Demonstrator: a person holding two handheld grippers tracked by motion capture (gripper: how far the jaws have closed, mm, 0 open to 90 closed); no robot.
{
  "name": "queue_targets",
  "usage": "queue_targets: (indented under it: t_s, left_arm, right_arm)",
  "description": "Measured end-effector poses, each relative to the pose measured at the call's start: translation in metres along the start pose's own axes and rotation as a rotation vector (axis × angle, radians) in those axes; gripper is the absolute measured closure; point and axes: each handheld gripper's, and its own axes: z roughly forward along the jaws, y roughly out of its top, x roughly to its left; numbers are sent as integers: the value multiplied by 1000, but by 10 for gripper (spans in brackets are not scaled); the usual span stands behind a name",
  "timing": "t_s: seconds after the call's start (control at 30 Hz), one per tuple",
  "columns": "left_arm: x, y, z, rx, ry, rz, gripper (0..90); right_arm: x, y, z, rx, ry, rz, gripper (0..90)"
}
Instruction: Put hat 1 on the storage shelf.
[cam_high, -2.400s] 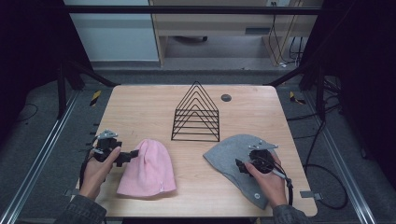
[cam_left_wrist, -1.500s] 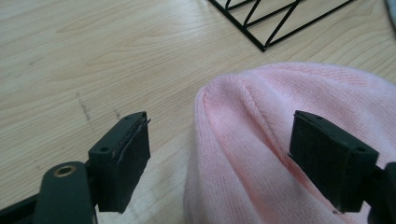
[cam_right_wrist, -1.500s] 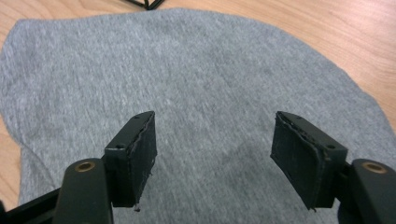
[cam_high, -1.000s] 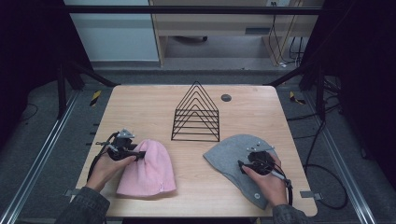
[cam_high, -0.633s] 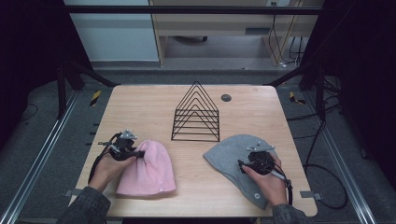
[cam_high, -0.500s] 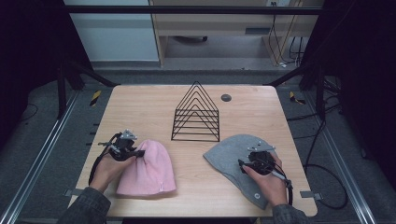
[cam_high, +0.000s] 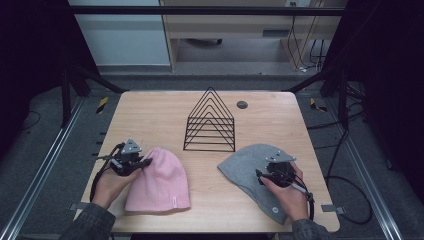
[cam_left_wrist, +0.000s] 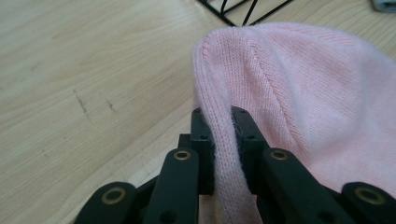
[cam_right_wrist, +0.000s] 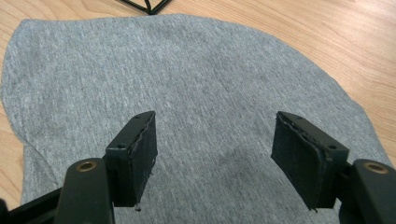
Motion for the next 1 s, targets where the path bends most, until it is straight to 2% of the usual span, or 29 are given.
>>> queue_targets:
  t_s: [0.33, 0.4, 0.43, 0.5, 0.57, 0.73, 0.8, 0.83, 1.0]
  left_arm:
    - [-15, 14, -25, -77, 19, 55, 814]
    - [-18, 19, -31, -91, 28, 74, 814]
    - [-20, 24, -37, -101, 40, 98, 815]
    - [-22, 26, -39, -111, 42, 104, 815]
    - [-23, 30, -43, -111, 54, 127, 815]
    - [-25, 42, -55, -115, 50, 153, 815]
    - [-25, 48, -60, -114, 46, 161, 815]
    - [-25, 54, -64, -117, 57, 178, 815]
    - [-27, 65, -74, -108, 63, 186, 815]
  right_arm:
    - [-1, 1, -5, -21, -4, -2, 308]
    - [-1, 1, -6, -24, -5, -5, 308]
    - [0, 1, -7, -33, -9, -2, 308]
    - [0, 1, -8, -35, -11, -9, 307]
    - [1, 1, -9, -35, -10, -9, 304]
    - [3, 1, -10, -36, -12, -8, 298]
    - [3, 1, -10, -36, -12, -12, 297]
    - [3, 2, -11, -44, -13, -27, 293]
    - [0, 4, -18, -70, -20, -21, 293]
